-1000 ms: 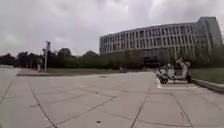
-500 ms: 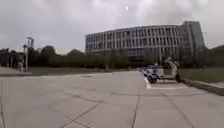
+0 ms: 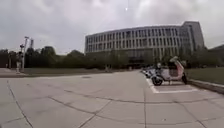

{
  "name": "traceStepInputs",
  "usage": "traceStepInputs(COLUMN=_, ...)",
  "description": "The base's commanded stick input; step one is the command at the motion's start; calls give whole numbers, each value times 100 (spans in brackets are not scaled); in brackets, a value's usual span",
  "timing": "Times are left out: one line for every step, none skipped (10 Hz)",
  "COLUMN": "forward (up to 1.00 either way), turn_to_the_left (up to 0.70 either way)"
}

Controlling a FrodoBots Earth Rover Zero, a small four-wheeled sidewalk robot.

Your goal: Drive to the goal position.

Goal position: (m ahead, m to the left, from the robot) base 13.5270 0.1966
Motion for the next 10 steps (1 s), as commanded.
traceStepInputs(forward=100, turn_to_the_left=0)
traceStepInputs(forward=100, turn_to_the_left=0)
traceStepInputs(forward=100, turn_to_the_left=-11)
traceStepInputs(forward=100, turn_to_the_left=-27)
traceStepInputs(forward=100, turn_to_the_left=-40)
traceStepInputs(forward=100, turn_to_the_left=-40)
traceStepInputs(forward=100, turn_to_the_left=-40)
traceStepInputs(forward=100, turn_to_the_left=-40)
traceStepInputs(forward=100, turn_to_the_left=-40)
traceStepInputs(forward=100, turn_to_the_left=-19)
